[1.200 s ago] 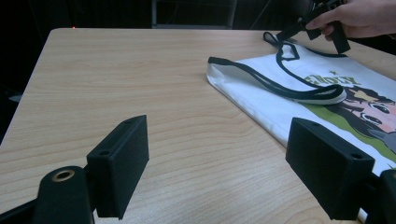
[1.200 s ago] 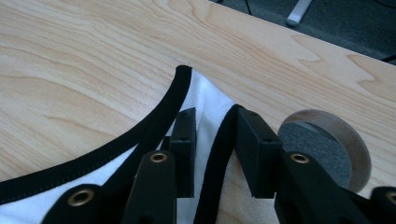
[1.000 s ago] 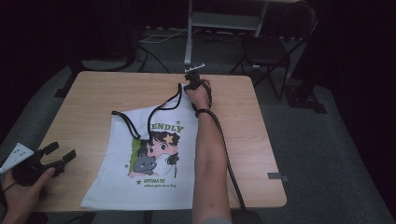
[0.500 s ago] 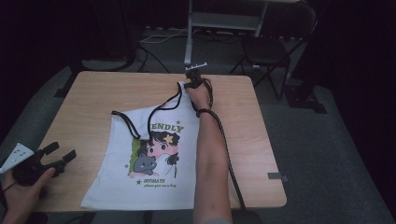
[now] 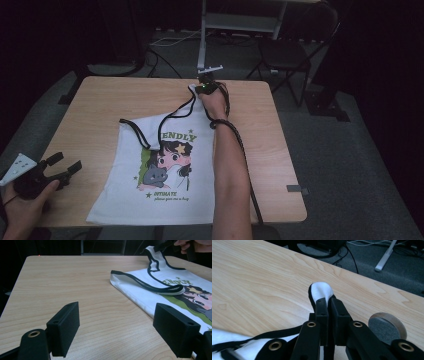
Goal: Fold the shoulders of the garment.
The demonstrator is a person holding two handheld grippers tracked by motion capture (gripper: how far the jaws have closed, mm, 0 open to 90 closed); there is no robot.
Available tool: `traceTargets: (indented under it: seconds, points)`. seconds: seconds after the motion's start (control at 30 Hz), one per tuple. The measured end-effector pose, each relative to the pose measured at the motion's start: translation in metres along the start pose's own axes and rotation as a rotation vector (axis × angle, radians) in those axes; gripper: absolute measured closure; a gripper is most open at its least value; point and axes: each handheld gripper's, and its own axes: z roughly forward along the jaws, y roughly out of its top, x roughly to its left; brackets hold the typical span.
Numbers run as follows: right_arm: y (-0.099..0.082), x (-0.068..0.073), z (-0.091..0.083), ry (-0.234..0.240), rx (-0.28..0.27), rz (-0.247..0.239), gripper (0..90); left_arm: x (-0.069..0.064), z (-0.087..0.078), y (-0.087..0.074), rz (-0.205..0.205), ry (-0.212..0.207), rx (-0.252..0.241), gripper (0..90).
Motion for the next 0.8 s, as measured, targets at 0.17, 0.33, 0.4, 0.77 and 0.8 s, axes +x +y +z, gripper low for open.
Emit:
traceTargets:
  seconds: [0.17, 0.33, 0.4, 0.77, 0.8]
  points:
    - [-0.001, 0.007, -0.010, 0.004, 0.000, -0.011, 85.0, -0.001, 0.000, 0.000, 0.003, -0.001, 0.004, 20.9]
    - [-0.004, 0.011, -0.015, 0.005, -0.003, -0.012, 85.0, 0.000, 0.000, 0.000, 0.002, 0.001, -0.002, 20.8]
    - [-0.005, 0.012, -0.017, 0.006, -0.001, -0.018, 84.8, -0.001, 0.000, 0.000, 0.003, 0.001, 0.000, 20.9]
    - [-0.008, 0.021, -0.029, 0.021, -0.017, -0.035, 84.5, 0.000, 0.000, 0.000, 0.001, 0.002, -0.003, 20.9]
    - [-0.008, 0.022, -0.030, 0.025, -0.020, -0.033, 84.5, 0.000, 0.000, 0.000, 0.001, 0.002, -0.003, 20.9]
